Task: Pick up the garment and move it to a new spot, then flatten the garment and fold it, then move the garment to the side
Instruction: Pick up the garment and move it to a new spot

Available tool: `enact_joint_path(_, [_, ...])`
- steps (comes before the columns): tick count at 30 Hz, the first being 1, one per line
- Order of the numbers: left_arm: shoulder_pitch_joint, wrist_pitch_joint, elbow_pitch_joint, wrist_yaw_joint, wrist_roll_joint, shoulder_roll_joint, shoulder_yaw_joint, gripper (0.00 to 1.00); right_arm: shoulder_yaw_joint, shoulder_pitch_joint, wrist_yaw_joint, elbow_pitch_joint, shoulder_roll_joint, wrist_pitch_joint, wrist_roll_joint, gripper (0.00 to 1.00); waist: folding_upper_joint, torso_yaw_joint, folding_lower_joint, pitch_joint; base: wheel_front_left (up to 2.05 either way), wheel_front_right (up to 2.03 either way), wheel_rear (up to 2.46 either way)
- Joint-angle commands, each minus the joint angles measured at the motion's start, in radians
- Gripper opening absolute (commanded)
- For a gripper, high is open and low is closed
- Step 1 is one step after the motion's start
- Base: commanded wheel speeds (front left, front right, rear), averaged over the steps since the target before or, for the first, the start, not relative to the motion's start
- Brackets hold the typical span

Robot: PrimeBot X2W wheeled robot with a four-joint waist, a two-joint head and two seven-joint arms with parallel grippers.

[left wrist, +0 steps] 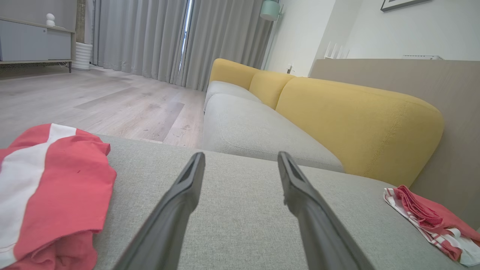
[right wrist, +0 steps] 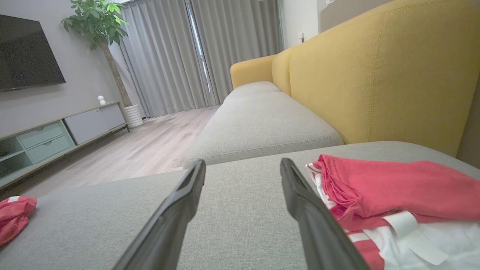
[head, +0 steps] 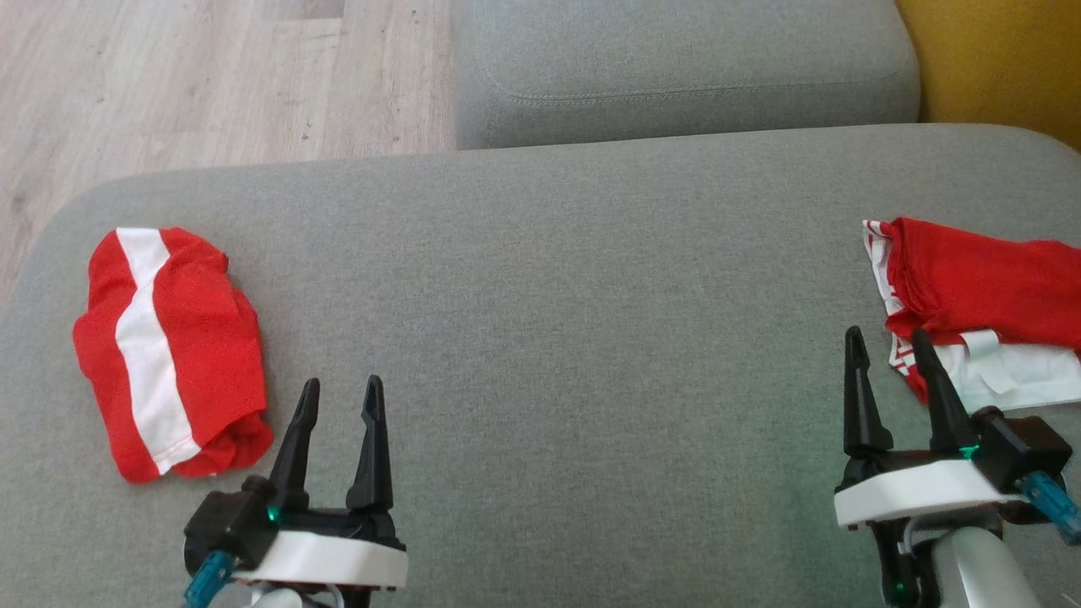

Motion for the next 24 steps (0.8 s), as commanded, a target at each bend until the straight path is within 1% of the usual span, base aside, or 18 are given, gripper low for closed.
enact_joint_path(1, [-0.034, -0.005, -0.037, 0.005, -0.001, 0.001, 0.021, 1.0, 0.027, -0.023, 0.007, -0.036, -0.004, -0.011, -0.002, 1.0, -0.0001, 0.0, 0.0, 0.001, 0.0, 0.0, 0.0])
enact_joint_path(9, [-0.038, -0.005, -0.035, 0.005, 0.003, 0.001, 0.022, 1.0, 0.024, -0.018, 0.007, -0.034, -0.004, -0.011, 0.003, 1.0, -0.0001, 0.004, 0.0, 0.004, 0.0, 0.0, 0.0])
enact_joint_path(13, [-0.04, -0.005, -0.036, 0.006, 0.003, 0.001, 0.029, 1.0, 0.032, -0.013, 0.007, -0.024, -0.004, -0.011, 0.0, 1.0, -0.0001, 0.022, 0.0, 0.0, 0.0, 0.0, 0.0])
enact_joint_path(17, [-0.034, -0.005, -0.035, 0.009, 0.01, 0.001, 0.036, 1.0, 0.054, 0.002, 0.007, -0.002, -0.004, -0.011, 0.014, 1.0, -0.0001, 0.062, 0.0, -0.019, 0.0, 0.0, 0.0])
enact_joint_path(24, [-0.026, -0.005, -0.04, 0.012, 0.033, 0.001, 0.048, 1.0, 0.105, 0.019, 0.007, 0.003, -0.004, -0.011, 0.04, 1.0, -0.0001, 0.174, 0.0, -0.045, 0.0, 0.0, 0.0])
